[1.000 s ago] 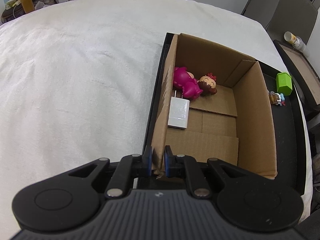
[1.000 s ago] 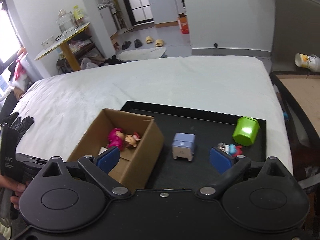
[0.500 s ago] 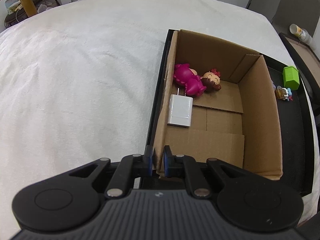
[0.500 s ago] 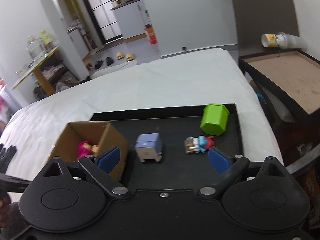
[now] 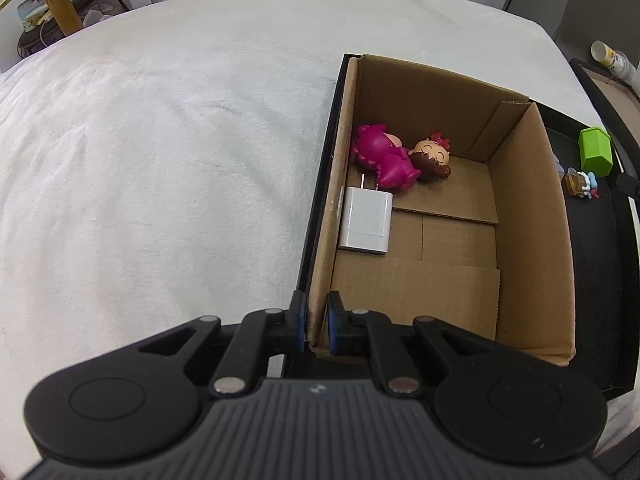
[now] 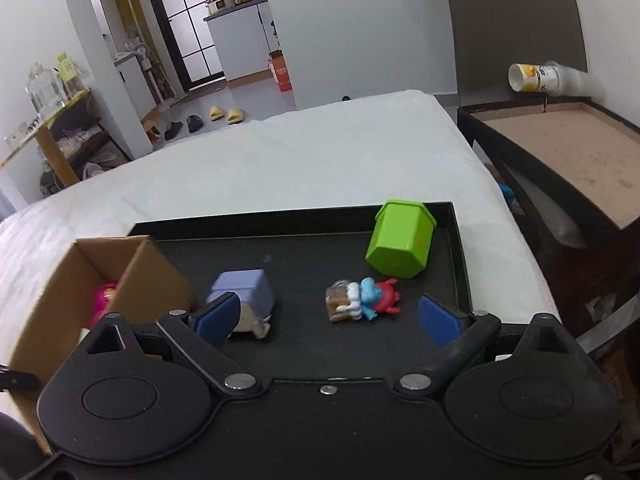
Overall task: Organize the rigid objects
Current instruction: 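Move the right tool to the blue-and-red figurine with jar and grasp it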
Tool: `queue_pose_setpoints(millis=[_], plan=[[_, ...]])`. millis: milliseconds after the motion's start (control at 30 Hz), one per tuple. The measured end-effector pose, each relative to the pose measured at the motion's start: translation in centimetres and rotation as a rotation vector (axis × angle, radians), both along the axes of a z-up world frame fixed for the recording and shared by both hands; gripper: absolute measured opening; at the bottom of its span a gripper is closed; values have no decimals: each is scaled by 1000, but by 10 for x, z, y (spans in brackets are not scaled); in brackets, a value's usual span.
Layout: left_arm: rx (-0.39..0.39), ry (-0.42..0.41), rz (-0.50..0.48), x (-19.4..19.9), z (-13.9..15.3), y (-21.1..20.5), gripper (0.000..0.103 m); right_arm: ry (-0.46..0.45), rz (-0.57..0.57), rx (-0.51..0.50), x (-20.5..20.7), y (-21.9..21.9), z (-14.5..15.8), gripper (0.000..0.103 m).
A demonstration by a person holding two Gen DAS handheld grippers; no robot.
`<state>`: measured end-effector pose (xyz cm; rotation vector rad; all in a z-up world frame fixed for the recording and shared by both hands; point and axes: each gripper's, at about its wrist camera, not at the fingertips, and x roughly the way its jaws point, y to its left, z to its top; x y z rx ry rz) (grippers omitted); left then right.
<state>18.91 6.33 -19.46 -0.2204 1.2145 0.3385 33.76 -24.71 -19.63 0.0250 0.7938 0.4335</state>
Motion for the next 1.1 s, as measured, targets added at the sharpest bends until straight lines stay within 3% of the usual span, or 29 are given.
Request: queue_pose_setpoints(millis=[600,833,900,1000,1100], plan=[[43,23,-2,4,-3,-3,11,57,-6,-118,38,27,-46,93],[57,26,-14,4,-5,-5,11,92,2,-130,45,37,-56,82],[57,23,-16,3,-5,-5,11,65,15,-171,44,42,-58,79],[64,15,-22,1,-5,-6,11,17,46,-231,37,49,-58,61],[69,12,-23,0,-5,-7,11,42,63,-215,31,49,-54,60]])
